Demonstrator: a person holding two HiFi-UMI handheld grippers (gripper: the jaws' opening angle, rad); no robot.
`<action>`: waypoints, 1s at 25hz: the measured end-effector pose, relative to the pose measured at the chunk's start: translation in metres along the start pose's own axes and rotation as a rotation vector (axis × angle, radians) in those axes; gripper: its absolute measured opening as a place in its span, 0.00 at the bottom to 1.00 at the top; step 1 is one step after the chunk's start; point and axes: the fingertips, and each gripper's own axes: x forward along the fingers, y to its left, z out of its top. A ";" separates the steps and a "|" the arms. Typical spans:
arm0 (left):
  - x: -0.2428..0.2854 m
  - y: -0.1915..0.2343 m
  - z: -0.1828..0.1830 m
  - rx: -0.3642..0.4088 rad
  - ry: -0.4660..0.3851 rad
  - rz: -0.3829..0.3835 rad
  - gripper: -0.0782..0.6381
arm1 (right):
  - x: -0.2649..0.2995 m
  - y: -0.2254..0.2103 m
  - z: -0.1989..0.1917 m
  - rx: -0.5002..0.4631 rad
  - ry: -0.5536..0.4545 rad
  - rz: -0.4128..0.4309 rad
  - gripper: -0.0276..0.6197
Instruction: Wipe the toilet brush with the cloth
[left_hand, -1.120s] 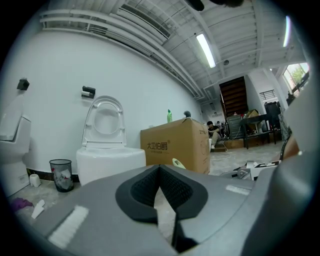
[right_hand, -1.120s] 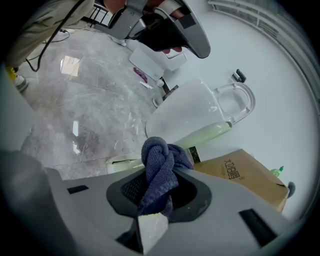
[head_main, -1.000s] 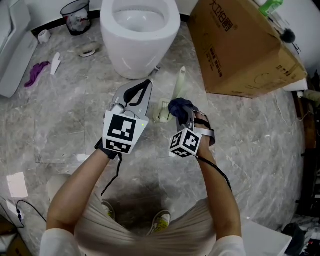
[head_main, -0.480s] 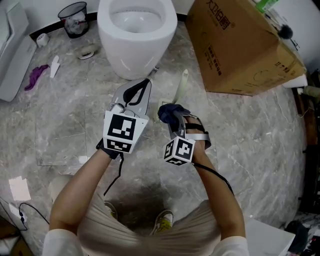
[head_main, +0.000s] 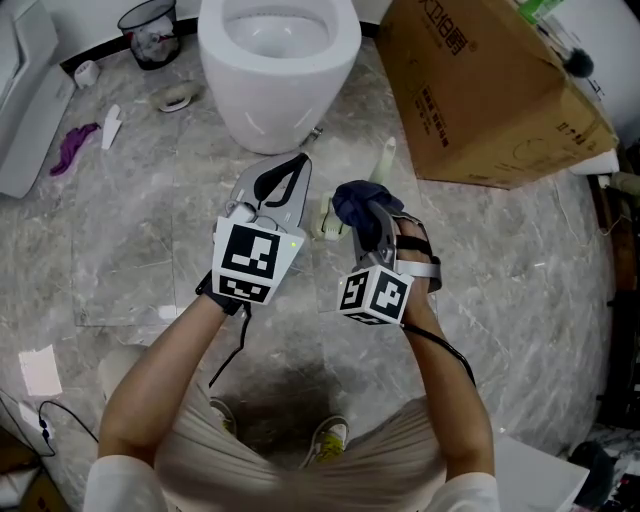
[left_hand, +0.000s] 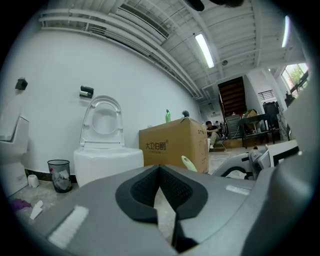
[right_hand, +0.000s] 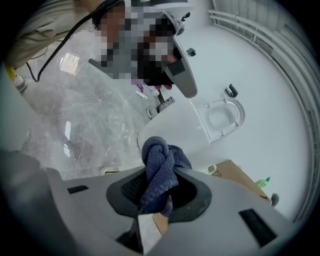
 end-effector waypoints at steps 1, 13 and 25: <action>0.000 0.000 -0.001 0.001 0.002 0.001 0.11 | 0.003 0.001 -0.004 0.007 0.007 0.006 0.19; -0.007 0.000 -0.011 0.026 0.040 0.003 0.11 | 0.025 0.016 -0.017 0.075 0.012 0.074 0.19; -0.006 -0.011 -0.017 0.036 0.047 -0.036 0.11 | 0.040 0.045 -0.022 0.098 0.016 0.152 0.19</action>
